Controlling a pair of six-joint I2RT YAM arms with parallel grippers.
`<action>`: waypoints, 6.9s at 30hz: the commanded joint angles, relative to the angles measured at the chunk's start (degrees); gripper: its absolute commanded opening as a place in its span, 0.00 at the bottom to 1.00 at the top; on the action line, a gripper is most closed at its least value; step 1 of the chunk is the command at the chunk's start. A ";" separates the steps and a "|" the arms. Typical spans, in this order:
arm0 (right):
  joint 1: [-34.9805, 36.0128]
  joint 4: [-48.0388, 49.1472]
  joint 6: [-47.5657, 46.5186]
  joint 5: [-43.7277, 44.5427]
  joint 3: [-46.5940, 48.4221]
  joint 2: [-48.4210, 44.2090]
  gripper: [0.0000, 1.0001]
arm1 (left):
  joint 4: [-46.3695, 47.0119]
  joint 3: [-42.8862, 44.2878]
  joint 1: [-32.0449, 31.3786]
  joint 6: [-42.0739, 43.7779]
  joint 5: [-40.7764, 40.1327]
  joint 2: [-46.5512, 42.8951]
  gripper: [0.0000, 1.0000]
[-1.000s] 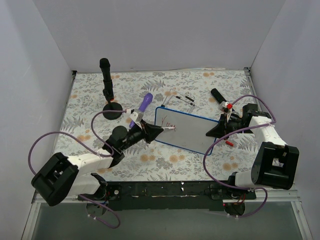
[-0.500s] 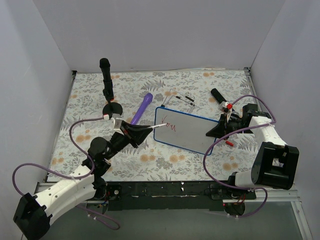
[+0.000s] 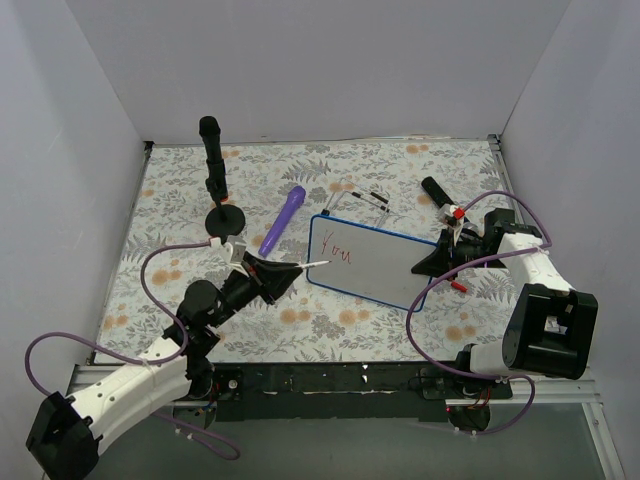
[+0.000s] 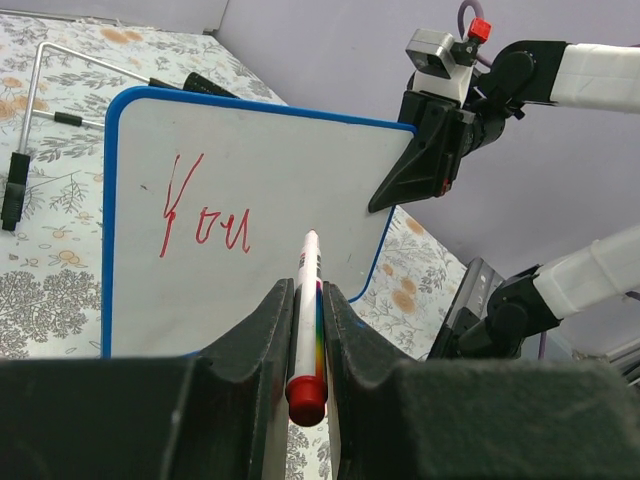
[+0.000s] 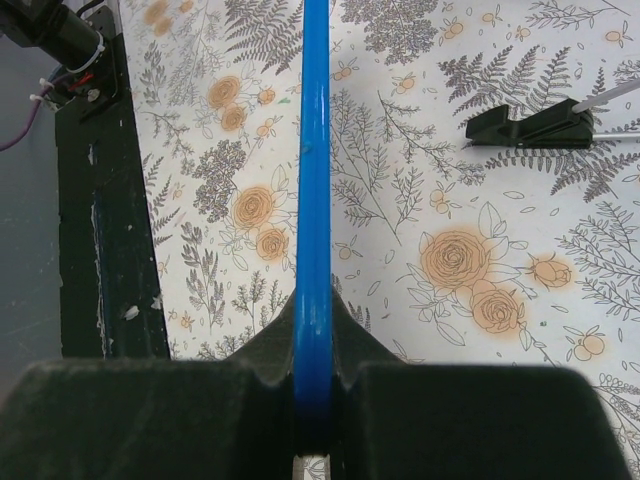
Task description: Write a sentence on the whiteboard
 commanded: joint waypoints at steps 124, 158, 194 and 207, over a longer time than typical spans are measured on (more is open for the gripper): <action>0.30 -1.54 -2.49 0.72 -0.76 -1.26 0.01 | 18.58 13.89 -2.47 6.79 3.76 37.11 0.00; 0.30 -1.72 -2.49 0.72 -0.94 -1.35 0.01 | 16.82 11.26 -2.47 7.75 2.88 40.80 0.00; 0.30 -1.72 -2.58 0.72 -0.85 -1.44 0.01 | 15.50 17.15 -2.99 6.53 7.54 37.30 0.00; 0.30 -1.80 -2.67 0.72 -0.85 -1.44 0.01 | 12.43 16.35 -3.87 6.96 8.60 37.64 0.00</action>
